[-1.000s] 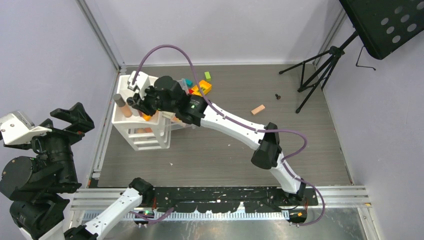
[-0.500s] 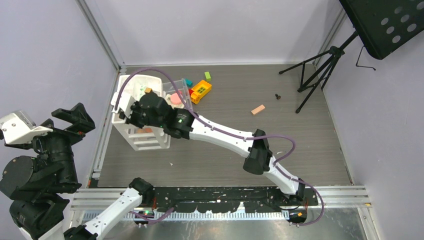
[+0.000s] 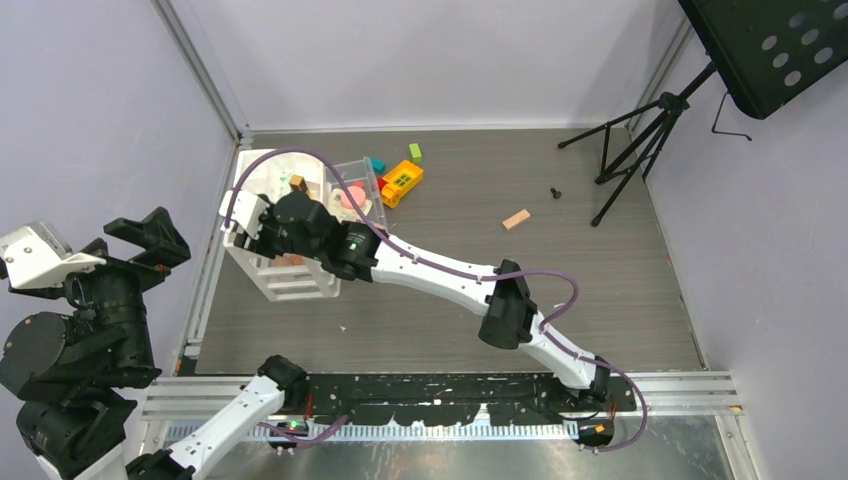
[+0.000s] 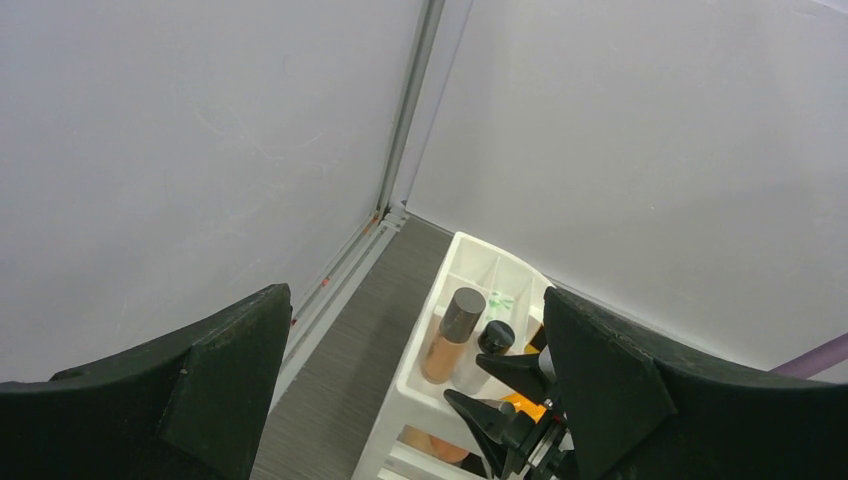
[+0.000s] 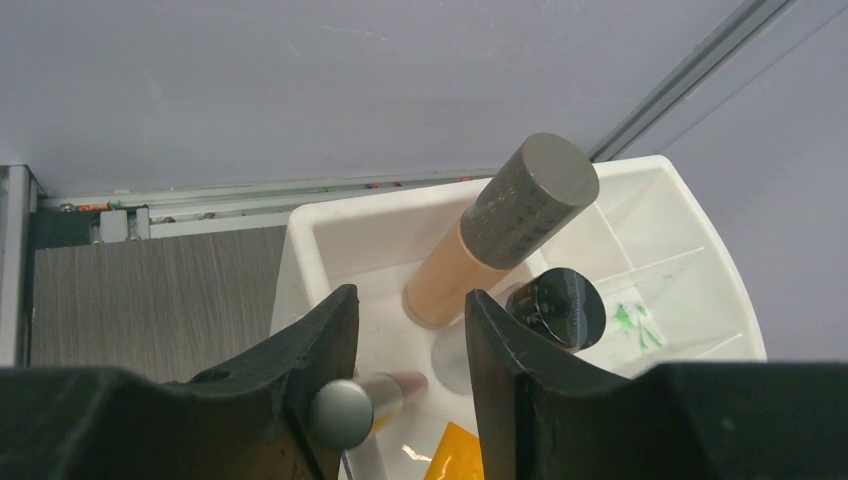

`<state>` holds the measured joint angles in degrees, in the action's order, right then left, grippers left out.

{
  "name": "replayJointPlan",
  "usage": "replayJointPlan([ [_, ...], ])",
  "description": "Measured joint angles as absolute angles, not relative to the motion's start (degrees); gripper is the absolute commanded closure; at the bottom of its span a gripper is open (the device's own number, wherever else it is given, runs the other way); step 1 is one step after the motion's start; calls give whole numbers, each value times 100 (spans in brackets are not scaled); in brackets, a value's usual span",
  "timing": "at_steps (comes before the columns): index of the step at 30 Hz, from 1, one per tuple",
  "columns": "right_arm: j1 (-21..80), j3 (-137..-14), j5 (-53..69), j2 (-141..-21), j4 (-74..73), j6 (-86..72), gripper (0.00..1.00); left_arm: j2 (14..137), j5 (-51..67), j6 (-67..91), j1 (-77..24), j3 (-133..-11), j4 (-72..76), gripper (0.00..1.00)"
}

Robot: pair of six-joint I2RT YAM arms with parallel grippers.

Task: Organize the makeup
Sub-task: Place the makeup in the storage box.

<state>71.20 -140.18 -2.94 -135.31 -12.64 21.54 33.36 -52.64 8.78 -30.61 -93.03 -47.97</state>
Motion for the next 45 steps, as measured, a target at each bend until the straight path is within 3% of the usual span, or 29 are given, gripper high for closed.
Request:
replayJointPlan([
  [17,7229,-14247,43,-13600,-969,1785,49,3194,-5225,1031,-3076,-9365,-4932,0],
  [35,7244,-14765,307,-14068,281,836,48,3140,-5120,1179,-3103,-9609,-5146,0],
  [42,7216,-14717,163,-14005,327,1066,49,3107,-5070,1216,-3107,-9657,-5155,0],
  [45,7201,-14075,-78,-13541,333,1330,50,3107,-5037,1269,-3107,-9692,-5162,0],
])
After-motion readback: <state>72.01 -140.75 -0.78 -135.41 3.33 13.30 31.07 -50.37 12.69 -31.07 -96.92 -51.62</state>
